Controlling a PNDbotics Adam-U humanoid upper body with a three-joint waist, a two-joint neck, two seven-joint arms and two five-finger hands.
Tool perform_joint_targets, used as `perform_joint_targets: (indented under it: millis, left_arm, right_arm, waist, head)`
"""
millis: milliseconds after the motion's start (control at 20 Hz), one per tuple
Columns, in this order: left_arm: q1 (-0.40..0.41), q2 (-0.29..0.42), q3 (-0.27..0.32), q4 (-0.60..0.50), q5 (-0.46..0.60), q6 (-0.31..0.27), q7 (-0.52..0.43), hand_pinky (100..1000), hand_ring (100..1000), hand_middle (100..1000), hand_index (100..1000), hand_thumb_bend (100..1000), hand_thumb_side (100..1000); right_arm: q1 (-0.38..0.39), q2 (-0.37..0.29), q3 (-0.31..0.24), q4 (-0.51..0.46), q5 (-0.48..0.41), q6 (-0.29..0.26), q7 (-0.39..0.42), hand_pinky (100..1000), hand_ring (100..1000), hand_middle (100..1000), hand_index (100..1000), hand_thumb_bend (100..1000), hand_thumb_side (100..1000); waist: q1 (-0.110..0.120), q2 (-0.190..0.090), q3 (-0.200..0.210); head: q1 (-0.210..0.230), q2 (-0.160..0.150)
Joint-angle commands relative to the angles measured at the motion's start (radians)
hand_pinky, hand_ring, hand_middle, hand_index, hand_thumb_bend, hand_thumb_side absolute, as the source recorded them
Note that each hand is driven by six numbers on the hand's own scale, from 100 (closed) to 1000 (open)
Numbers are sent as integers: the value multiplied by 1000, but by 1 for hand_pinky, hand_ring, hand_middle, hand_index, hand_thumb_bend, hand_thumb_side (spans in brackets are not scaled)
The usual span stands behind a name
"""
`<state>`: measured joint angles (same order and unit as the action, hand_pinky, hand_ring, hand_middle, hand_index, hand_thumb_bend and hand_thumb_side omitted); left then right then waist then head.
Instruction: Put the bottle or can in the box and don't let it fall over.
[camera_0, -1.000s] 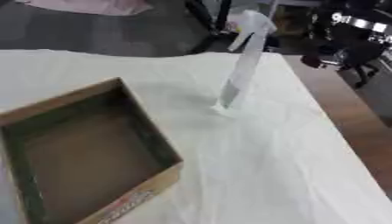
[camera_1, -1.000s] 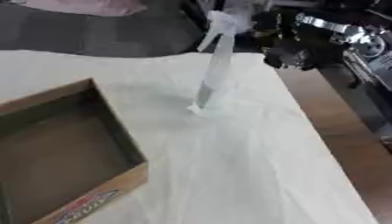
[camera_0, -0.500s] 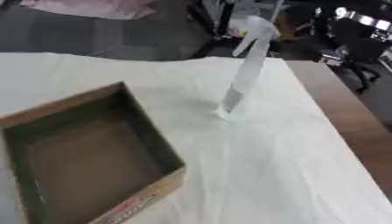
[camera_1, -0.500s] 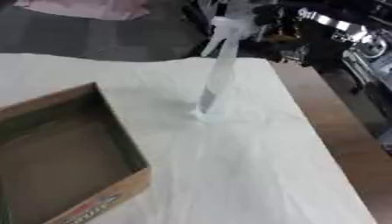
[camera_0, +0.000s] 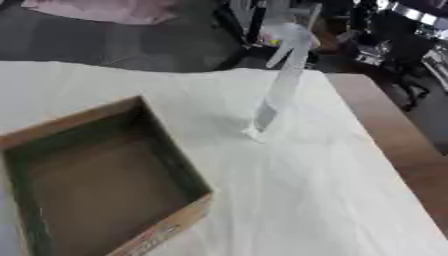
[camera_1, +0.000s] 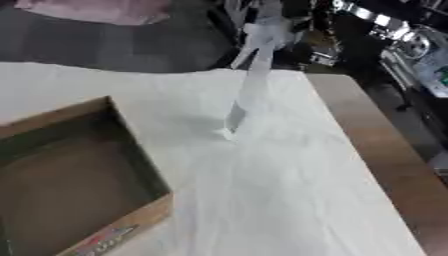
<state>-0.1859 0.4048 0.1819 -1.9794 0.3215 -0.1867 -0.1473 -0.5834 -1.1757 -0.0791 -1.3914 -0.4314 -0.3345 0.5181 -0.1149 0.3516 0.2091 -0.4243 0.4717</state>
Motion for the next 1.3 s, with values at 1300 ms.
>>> perform_joint_targets:
  millis: [1300]
  left_arm:
    - [-24,19,7,-21,-11,-7,-9,651,446,668,818,100,769]
  right_arm:
    - [-8,-39,-15,-13,38,-48,-36,896,979,1000,858,356,333]
  waist:
    - [-13,18,38]
  head:
    - [-47,-53]
